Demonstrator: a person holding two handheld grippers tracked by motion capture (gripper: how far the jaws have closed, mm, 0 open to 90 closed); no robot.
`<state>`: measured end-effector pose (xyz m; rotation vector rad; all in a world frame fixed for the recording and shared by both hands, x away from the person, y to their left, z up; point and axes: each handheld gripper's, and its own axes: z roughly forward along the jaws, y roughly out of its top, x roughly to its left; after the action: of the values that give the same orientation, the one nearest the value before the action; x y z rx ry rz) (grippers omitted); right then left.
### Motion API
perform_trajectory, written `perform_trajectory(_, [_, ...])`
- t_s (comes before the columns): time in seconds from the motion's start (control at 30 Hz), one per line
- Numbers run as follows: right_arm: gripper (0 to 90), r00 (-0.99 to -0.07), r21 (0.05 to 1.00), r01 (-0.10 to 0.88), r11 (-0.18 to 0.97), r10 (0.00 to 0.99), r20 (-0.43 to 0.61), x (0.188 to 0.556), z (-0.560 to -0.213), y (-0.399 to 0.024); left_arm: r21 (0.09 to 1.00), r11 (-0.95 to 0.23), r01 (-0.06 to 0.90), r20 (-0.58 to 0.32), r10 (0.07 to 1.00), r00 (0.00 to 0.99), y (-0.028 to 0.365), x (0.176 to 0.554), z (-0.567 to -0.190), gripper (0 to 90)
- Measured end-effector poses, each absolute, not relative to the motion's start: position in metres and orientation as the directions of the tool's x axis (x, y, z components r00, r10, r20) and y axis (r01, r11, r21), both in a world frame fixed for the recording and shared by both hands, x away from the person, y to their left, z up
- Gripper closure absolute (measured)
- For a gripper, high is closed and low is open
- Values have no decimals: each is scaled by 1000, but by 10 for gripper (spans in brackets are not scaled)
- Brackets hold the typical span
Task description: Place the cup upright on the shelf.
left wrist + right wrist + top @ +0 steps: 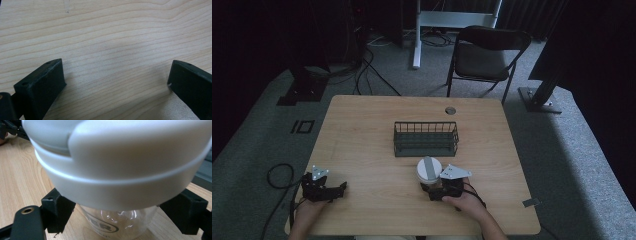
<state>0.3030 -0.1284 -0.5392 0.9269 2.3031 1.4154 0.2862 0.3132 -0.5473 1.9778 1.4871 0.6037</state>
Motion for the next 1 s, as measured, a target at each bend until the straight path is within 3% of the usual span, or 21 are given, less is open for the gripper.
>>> perform_trajectory(0.53, [183, -735, 868, 357, 344, 678, 33, 303, -535, -122, 688, -204, 696, 9, 962, 274, 313, 286, -547, 12])
perform_trajectory(1.0, [185, -746, 863, 369, 346, 664, 53, 301, -531, -124, 688, -205, 696, 9, 962, 274, 313, 286, -547, 12])
